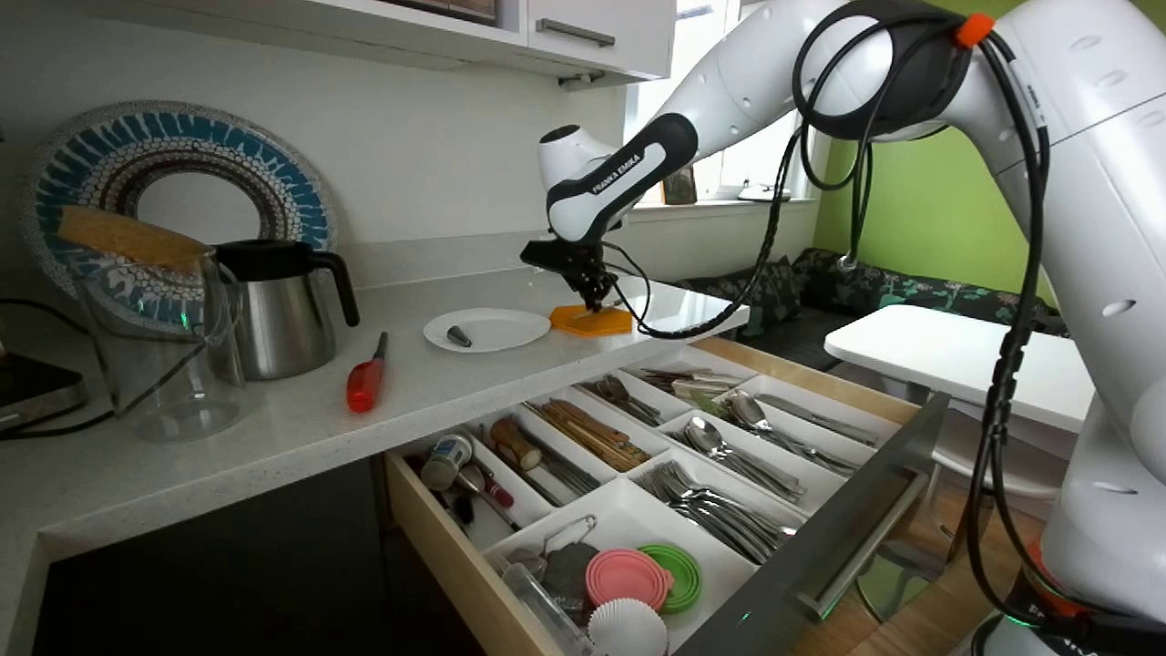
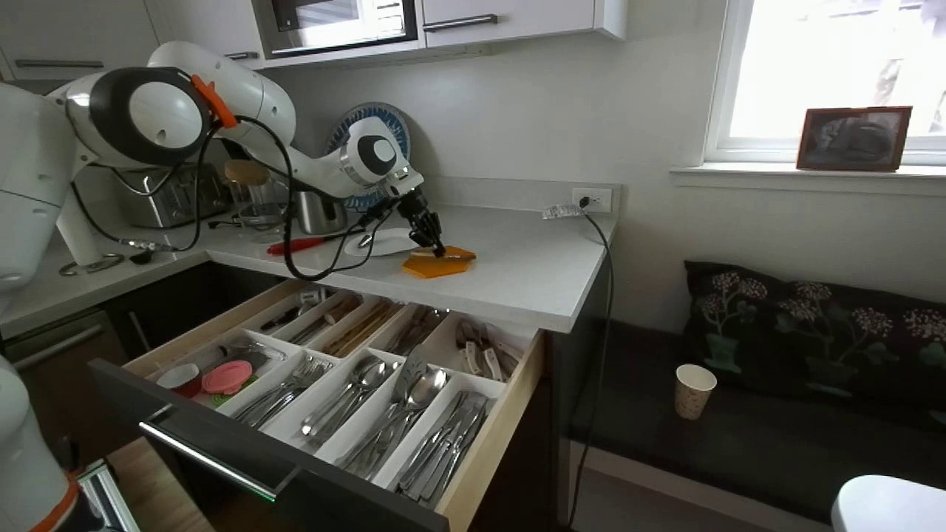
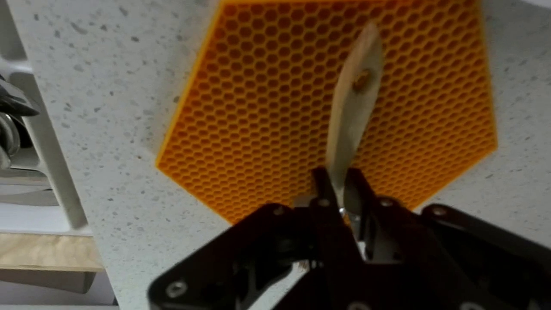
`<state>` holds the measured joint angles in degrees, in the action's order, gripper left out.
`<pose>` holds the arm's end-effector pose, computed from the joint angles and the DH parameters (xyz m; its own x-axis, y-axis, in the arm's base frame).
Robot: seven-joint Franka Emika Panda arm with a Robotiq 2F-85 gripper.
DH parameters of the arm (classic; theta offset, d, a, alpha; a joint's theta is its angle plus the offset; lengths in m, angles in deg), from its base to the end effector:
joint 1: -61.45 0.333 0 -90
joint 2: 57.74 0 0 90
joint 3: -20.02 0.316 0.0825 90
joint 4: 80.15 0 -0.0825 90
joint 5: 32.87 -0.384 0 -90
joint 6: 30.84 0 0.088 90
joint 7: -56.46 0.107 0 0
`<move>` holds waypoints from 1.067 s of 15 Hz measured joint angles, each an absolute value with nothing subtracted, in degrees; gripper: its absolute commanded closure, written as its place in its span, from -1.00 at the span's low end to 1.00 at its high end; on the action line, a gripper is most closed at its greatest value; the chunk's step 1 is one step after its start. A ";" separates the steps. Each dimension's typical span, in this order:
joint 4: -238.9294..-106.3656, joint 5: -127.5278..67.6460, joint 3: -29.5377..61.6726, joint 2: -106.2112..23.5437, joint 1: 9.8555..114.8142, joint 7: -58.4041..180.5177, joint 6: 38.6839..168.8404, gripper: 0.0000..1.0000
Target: Put the brush in the drawer
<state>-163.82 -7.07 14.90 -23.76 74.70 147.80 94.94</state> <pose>0.7206 0.0997 0.3555 0.3151 -0.8469 0.4284 -0.9180 -0.3865 -0.0888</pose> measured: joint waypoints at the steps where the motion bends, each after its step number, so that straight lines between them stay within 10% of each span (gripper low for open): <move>1: -163.71 -7.14 14.91 -24.13 74.75 147.74 93.99 0.93; 16: -188.17 -11.35 19.99 -50.50 73.34 119.78 90.39 0.93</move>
<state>-188.17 -11.35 19.99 -50.50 73.34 119.78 90.39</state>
